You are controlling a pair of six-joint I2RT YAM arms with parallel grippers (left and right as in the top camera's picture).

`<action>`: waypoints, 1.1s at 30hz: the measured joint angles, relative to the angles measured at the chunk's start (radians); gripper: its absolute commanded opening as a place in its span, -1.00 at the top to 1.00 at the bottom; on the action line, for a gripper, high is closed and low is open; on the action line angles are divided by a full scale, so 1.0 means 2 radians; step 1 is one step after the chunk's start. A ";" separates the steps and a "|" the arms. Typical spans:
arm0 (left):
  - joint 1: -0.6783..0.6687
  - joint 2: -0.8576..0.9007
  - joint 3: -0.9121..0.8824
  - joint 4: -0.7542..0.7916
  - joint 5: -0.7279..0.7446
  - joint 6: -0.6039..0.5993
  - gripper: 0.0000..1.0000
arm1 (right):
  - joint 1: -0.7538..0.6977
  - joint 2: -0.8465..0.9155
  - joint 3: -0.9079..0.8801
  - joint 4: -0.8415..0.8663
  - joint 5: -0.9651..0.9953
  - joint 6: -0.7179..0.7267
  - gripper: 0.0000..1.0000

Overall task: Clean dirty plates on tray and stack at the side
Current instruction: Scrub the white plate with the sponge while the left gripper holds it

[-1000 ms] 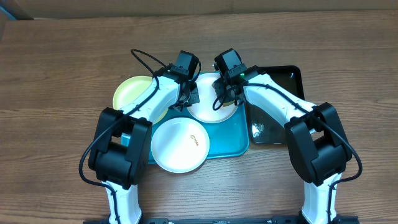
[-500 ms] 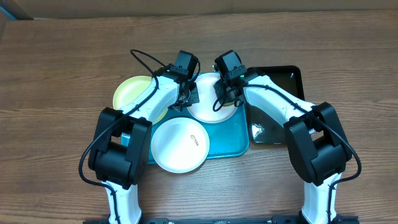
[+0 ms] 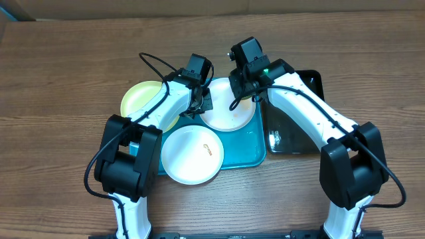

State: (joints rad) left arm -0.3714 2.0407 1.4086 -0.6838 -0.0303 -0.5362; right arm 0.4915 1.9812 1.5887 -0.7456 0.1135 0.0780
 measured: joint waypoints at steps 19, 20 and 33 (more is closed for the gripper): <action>0.000 0.000 0.000 0.000 0.000 0.000 0.92 | 0.018 0.093 -0.012 0.036 0.053 -0.002 0.93; 0.000 0.000 0.000 0.000 0.000 0.000 0.92 | 0.019 0.096 -0.010 0.036 0.054 -0.002 0.92; 0.000 0.000 0.000 -0.002 0.000 0.000 0.92 | -0.014 0.099 0.005 -0.008 -0.149 -0.002 0.93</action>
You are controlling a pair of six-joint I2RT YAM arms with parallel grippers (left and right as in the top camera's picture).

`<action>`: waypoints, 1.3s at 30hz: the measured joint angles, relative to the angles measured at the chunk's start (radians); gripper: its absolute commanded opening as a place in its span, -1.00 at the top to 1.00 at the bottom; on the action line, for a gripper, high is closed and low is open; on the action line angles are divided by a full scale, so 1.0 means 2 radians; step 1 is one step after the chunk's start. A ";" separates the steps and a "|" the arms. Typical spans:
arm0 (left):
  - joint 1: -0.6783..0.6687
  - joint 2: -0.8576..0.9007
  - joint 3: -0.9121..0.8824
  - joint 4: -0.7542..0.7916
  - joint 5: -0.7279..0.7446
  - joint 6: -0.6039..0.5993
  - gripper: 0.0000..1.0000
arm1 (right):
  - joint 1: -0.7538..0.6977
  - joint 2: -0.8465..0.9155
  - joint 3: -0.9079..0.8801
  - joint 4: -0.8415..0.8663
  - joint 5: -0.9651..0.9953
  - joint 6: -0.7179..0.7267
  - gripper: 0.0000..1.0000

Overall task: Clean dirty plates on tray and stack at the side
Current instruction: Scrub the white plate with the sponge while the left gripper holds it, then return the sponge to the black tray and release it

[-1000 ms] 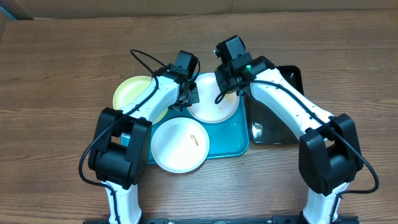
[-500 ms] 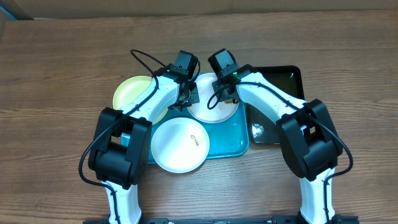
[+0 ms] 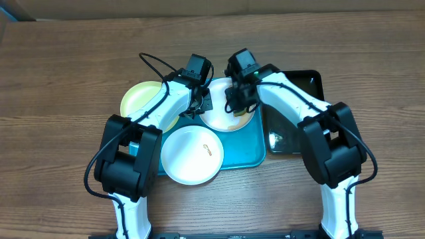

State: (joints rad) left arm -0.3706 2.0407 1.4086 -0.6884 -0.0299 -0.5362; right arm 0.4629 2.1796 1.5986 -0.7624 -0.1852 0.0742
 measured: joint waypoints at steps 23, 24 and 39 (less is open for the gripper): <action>0.000 0.000 0.000 0.004 0.000 0.004 0.40 | -0.224 -0.127 0.017 -0.197 -0.117 -0.017 0.93; 0.000 0.000 0.000 0.004 0.000 0.004 0.41 | -0.225 -0.127 0.004 -0.192 -0.097 -0.019 0.92; 0.000 0.000 0.000 0.004 0.000 0.006 0.14 | -0.224 -0.122 -0.153 -0.081 -0.023 -0.008 0.29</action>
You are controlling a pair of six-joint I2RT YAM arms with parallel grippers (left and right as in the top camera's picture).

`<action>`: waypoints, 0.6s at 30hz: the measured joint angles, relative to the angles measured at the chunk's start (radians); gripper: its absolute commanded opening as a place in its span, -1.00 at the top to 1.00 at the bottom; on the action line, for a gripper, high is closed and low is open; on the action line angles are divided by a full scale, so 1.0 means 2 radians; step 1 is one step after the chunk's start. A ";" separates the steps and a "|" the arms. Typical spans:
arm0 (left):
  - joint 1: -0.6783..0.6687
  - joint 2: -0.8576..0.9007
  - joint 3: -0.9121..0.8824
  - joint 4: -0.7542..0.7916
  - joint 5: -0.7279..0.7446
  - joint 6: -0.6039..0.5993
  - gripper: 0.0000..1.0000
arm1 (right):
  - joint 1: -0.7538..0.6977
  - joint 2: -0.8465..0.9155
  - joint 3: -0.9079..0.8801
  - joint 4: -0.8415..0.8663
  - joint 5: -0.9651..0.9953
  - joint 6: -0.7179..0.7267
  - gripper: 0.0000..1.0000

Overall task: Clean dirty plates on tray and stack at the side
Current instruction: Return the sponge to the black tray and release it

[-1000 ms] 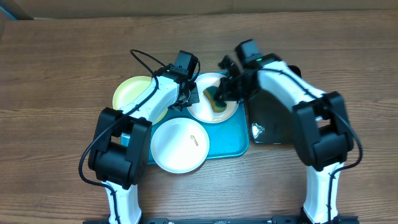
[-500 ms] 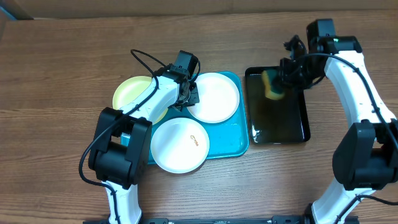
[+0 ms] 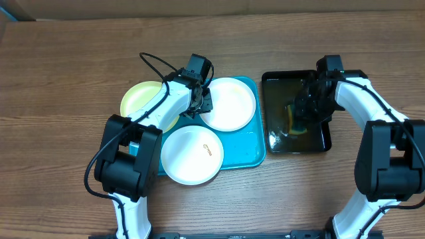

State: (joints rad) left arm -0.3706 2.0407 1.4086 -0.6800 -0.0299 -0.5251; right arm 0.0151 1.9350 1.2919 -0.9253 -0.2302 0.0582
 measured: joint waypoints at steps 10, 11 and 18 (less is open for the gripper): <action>-0.002 0.000 0.000 0.000 0.000 0.000 0.34 | 0.000 0.001 0.079 -0.074 -0.001 0.002 -0.35; -0.003 0.000 0.000 0.000 0.000 0.000 0.35 | 0.000 0.001 0.095 -0.080 0.000 0.001 -0.46; -0.005 0.000 -0.010 0.008 0.000 0.000 0.38 | -0.014 0.001 0.164 -0.109 0.020 0.019 -1.00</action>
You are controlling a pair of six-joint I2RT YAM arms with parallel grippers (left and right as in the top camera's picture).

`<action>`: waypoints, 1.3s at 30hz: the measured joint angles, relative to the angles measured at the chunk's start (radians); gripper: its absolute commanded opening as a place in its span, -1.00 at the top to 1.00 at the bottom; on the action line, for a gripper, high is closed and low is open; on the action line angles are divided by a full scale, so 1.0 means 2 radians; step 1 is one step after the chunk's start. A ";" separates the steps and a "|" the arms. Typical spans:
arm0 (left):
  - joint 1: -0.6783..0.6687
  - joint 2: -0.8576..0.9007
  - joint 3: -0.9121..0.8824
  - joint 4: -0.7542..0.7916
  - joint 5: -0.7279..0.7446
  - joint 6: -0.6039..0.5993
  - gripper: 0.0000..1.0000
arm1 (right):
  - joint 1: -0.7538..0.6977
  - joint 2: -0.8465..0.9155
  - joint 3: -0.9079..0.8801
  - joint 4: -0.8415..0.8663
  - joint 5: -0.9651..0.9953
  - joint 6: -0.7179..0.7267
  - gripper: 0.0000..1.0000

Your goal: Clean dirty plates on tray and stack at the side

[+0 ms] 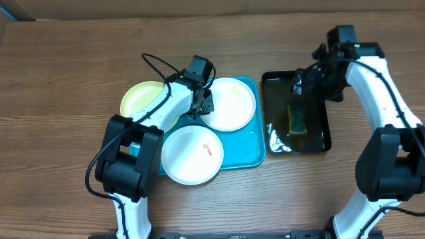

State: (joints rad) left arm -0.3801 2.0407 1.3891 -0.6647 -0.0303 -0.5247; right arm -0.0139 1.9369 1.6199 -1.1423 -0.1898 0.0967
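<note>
Two white plates lie on the teal tray (247, 157). The back plate (232, 103) looks clean, and the front plate (189, 159) carries a small orange-brown smear (208, 147). My left gripper (200, 103) sits at the back plate's left rim and looks shut on it. A yellow-green sponge (297, 118) lies alone in the black tray (275, 143). My right gripper (309, 83) hovers over that tray's back edge, apart from the sponge and apparently open with nothing in it.
A pale yellow plate (141, 99) rests on the wooden table at the teal tray's left, partly under my left arm. The black tray holds dark liquid and stands just right of the teal tray.
My right gripper was low in the black tray at the sponge and is now up at the tray's back edge. The sponge stays in the tray. The left arm has not moved.
My right gripper was over the back white plate, which had marks on it, while the left gripper held its rim. Then it pressed on that plate. Later the plate looked clean and the gripper was in the black tray with the sponge, which now lies there alone.
</note>
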 measured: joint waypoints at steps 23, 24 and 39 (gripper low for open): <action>0.010 0.000 0.149 -0.116 0.024 0.004 0.92 | -0.029 0.000 0.002 -0.009 0.012 0.015 -1.00; 0.011 0.000 0.158 -0.121 0.025 0.004 0.92 | -0.029 0.000 0.002 -0.008 0.012 0.015 -1.00; -0.003 0.000 0.206 -0.167 0.030 0.016 0.92 | -0.029 0.000 0.002 -0.003 0.012 0.015 -1.00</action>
State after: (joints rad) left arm -0.3870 2.0407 1.8015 -0.9993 0.0296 -0.4934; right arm -0.0723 1.9369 1.6234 -1.1488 -0.1658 0.1272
